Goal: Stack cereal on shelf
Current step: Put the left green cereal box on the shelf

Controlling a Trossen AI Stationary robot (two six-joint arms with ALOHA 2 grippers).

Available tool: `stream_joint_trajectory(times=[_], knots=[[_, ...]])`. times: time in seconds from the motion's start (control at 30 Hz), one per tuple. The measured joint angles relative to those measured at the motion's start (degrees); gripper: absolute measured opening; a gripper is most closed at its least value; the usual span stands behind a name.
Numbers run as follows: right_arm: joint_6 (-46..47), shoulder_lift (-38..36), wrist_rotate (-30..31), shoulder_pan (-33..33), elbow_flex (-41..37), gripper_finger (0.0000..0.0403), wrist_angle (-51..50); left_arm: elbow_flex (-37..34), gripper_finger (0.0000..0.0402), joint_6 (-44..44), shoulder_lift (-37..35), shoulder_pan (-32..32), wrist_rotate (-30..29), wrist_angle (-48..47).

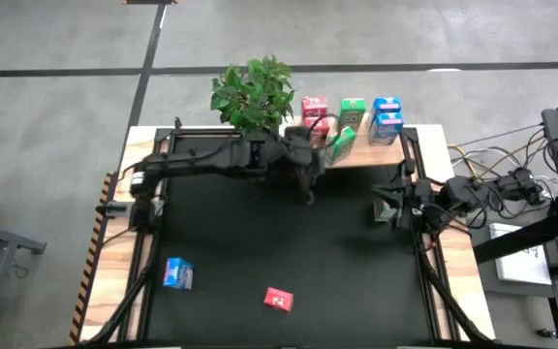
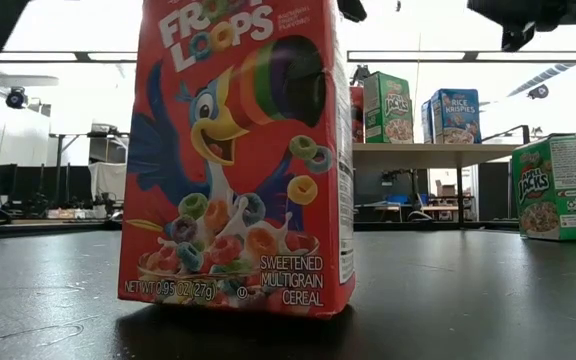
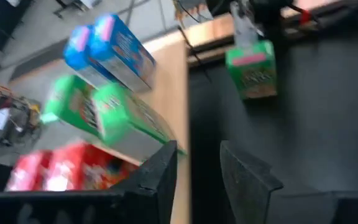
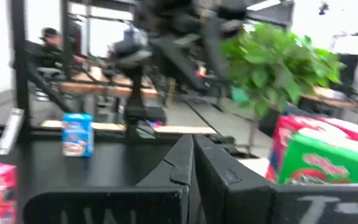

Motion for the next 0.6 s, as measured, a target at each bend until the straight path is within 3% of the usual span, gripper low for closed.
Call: stream_joint_trajectory(times=[0.13,0.37,0.6], knots=[[1.21,1.99,2.06,0.01,0.0,0.0009,0.0,-14.18,0.0088,-1.57,-8.37,-1.5,0.0,5.86],[6.09,5.8,9.43,-0.83,0.75,0.0009,2.46,-40.27,0.0073,-1.36,-25.18,-3.85,0.0,27.93],[7.63,12.11,9.44,-4.6,7.86,0.0009,2.7,-56.8,0.0072,-1.19,-36.48,-4.21,-0.04,40.15]])
